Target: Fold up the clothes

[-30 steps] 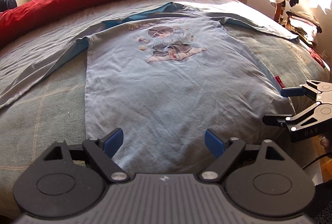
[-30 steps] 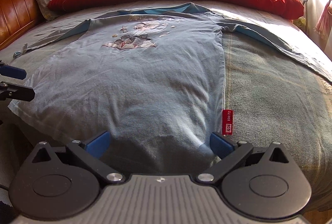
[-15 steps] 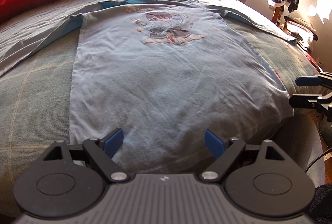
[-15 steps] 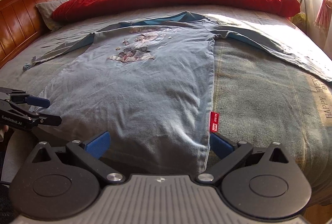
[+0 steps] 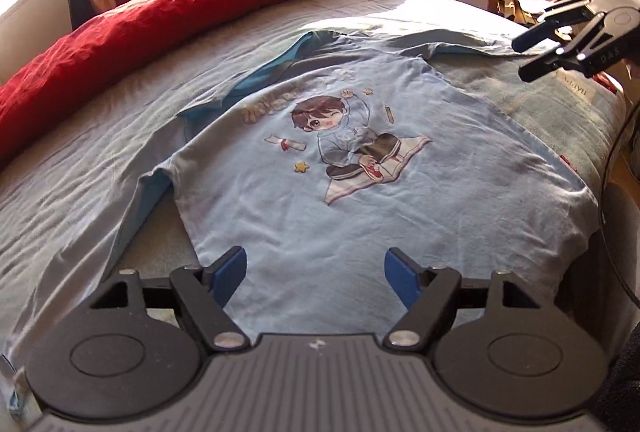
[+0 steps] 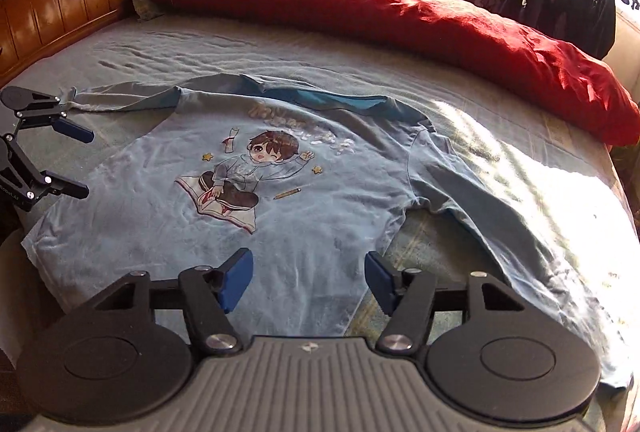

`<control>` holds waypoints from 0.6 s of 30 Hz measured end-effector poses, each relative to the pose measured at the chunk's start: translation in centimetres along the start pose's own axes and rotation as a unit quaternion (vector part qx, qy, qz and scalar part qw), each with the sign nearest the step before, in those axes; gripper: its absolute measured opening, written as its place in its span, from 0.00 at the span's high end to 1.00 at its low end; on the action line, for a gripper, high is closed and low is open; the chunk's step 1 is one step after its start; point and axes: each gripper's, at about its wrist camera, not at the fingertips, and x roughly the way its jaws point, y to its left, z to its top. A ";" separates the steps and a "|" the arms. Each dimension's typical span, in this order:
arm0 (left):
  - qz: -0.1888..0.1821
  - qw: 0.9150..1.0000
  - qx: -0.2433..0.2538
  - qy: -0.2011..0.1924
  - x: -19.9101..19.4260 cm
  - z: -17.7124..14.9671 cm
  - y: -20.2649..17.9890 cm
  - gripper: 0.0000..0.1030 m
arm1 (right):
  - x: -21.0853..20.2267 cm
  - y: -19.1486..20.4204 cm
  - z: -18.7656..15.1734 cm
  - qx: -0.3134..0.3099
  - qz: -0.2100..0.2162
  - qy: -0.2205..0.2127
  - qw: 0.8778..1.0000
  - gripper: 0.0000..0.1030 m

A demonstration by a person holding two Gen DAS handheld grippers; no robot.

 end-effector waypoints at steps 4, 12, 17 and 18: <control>0.037 0.997 0.062 0.012 2.9 2.9 2.5 0.54 | 3.3 -2.1 3.6 -0.044 -0.004 0.014 0.999 0.54; 0.077 0.994 0.071 0.025 9.7 8.4 10.6 0.62 | 10.2 -6.7 9.6 -0.085 0.004 0.026 0.996 0.54; 0.079 0.989 0.113 0.051 15.4 10.3 12.4 0.62 | 14.9 -9.4 12.1 -0.107 0.010 0.028 0.994 0.54; 0.073 0.989 0.117 0.054 16.4 10.5 12.6 0.62 | 15.9 -10.0 12.6 -0.112 0.011 0.029 0.993 0.54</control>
